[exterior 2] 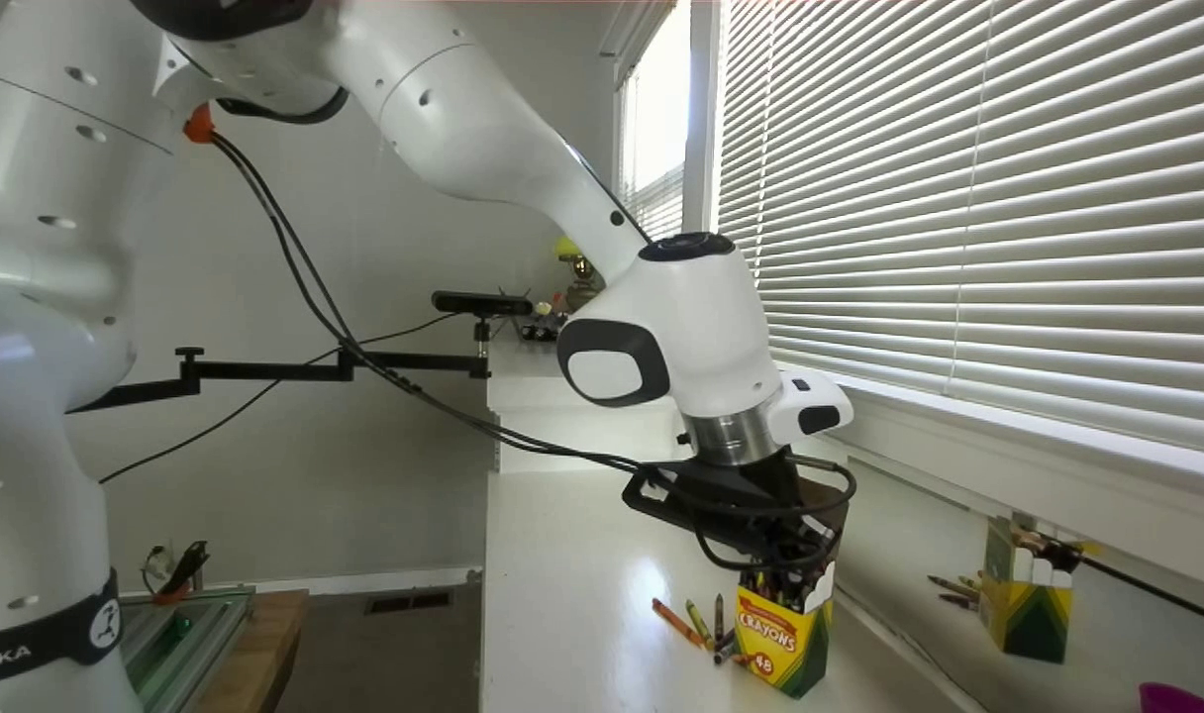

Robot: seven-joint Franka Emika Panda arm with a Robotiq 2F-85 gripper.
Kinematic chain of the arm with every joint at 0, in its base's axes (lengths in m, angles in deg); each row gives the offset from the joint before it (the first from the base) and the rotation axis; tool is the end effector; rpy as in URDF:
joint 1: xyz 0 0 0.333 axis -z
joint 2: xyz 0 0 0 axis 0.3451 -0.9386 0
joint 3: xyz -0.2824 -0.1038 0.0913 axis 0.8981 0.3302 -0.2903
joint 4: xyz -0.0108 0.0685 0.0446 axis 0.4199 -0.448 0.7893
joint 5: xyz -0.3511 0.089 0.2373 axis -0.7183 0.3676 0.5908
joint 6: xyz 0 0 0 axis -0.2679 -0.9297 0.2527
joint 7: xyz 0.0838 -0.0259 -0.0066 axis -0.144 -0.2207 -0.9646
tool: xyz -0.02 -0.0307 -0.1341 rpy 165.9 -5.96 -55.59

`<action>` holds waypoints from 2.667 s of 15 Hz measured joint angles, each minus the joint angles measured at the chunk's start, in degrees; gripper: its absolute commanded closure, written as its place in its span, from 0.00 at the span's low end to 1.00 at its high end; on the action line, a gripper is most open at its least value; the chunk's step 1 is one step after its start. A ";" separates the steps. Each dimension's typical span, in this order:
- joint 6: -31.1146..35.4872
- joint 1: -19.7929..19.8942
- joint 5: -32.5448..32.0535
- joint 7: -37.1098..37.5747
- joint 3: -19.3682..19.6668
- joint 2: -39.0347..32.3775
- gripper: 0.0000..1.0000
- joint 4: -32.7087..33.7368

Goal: Remove one yellow crayon from the box and place it on the counter.

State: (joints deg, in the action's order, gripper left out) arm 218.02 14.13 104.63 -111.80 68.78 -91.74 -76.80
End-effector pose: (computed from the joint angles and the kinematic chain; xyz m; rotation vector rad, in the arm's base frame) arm 0.6225 -0.1061 0.2236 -2.9649 -0.6914 -0.7237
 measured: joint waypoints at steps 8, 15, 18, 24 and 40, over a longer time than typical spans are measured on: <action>-0.03 1.13 0.00 0.00 -1.09 0.00 0.93 0.00; -0.05 1.44 0.00 0.00 -1.29 0.02 0.99 0.00; -0.28 1.42 -0.17 0.18 -0.98 0.33 0.99 -0.04; -2.93 0.16 -5.41 3.21 2.03 6.02 0.99 -1.58; -33.58 5.70 -44.39 25.47 -8.63 25.70 0.99 -3.15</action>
State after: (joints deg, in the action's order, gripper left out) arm 184.44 19.83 60.24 -86.33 60.15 -66.04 -79.95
